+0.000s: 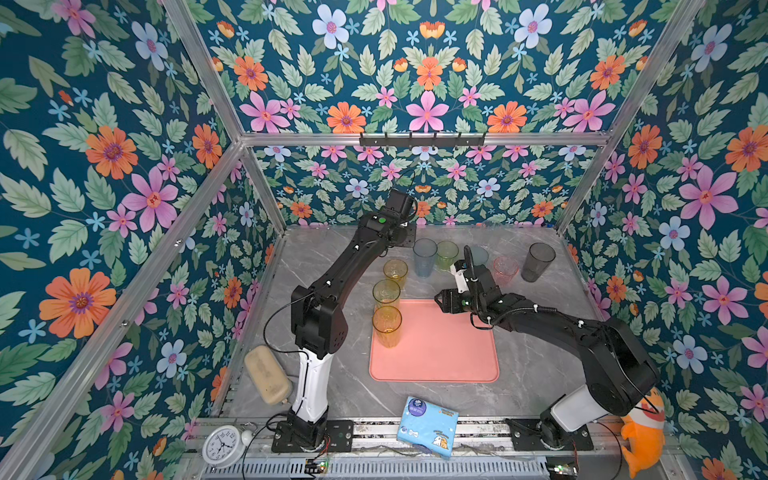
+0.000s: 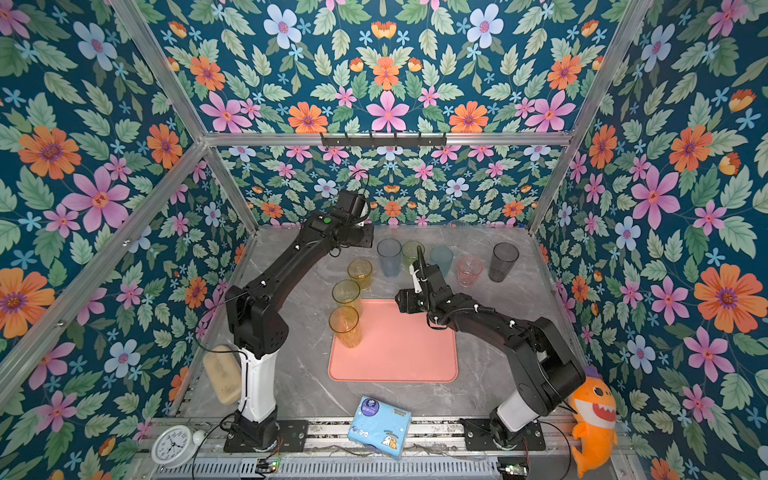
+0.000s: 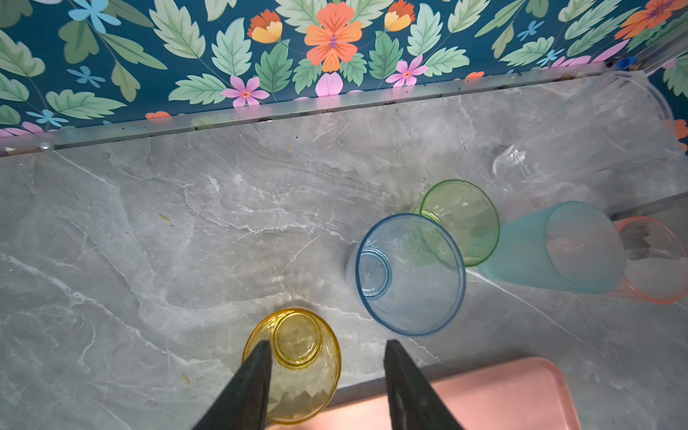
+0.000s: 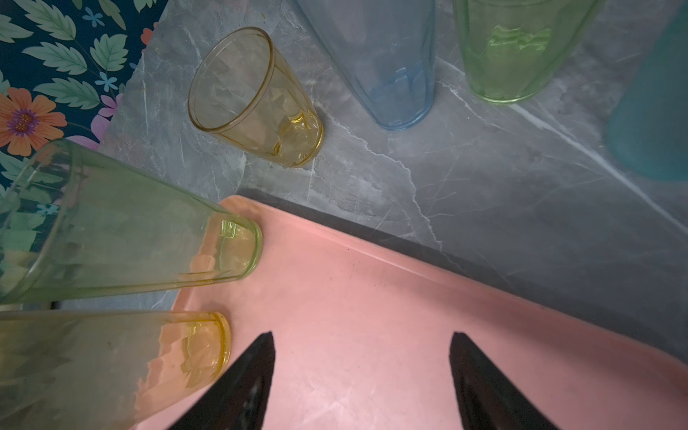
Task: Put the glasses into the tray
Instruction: 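Lower the left gripper around the blue cup and close it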
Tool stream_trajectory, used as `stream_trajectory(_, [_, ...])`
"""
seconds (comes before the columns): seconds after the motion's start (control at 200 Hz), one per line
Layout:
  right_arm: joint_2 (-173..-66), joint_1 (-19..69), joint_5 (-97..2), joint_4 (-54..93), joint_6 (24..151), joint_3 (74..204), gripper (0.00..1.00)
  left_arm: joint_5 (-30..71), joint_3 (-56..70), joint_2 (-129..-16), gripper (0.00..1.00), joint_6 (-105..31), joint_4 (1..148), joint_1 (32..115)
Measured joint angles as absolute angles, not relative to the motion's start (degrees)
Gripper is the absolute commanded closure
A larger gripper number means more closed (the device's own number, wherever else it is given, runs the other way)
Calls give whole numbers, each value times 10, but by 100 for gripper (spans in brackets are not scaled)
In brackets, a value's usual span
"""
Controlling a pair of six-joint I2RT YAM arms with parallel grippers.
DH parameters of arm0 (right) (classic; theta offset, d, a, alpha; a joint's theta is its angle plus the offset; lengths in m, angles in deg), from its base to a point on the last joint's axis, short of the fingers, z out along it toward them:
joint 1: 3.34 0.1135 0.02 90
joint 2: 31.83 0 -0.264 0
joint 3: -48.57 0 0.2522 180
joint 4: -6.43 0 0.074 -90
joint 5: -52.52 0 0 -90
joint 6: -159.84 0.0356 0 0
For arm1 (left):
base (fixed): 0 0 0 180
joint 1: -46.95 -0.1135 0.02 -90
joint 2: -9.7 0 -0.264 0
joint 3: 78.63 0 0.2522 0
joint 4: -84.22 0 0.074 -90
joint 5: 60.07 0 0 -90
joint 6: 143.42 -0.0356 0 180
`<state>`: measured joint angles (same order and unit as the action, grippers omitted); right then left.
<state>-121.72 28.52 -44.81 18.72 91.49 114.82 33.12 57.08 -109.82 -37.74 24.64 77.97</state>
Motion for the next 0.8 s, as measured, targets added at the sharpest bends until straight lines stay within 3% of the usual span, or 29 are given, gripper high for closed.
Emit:
stream_trajectory(0.605, [-1230, 285, -449, 191, 912, 1159, 24, 299, 585, -1189, 49, -332, 294, 780])
stream_trajectory(0.8, [-1230, 285, -449, 191, 912, 1159, 24, 284, 587, -1202, 62, -323, 302, 781])
